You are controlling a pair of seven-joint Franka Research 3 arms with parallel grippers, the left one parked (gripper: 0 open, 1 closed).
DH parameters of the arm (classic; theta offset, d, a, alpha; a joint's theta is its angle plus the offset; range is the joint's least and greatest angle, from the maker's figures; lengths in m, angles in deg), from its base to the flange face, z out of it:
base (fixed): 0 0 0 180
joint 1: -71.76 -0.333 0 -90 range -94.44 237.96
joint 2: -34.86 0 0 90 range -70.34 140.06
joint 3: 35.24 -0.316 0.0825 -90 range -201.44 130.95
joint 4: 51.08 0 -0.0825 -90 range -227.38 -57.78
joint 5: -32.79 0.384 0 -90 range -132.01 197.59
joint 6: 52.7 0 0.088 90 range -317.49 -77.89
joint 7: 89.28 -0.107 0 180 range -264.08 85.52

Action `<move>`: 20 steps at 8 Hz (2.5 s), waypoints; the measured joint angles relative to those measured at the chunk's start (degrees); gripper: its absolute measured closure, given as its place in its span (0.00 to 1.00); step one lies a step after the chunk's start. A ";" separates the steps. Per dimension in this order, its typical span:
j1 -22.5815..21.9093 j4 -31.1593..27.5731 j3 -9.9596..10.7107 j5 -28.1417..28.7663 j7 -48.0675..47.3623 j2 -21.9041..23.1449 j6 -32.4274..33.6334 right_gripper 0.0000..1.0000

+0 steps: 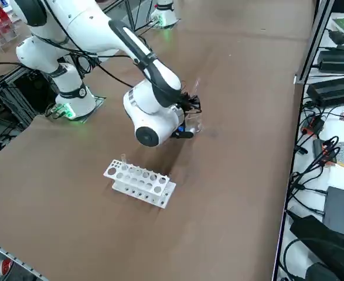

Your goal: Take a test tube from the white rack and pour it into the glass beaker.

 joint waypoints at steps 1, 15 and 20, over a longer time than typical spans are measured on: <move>0.00 0.00 0.00 0.01 0.01 -0.02 0.03 0.79; -0.15 9.63 0.06 -26.86 -5.32 9.88 3.46 0.80; -0.11 21.23 0.33 -60.72 -7.99 11.88 5.55 0.79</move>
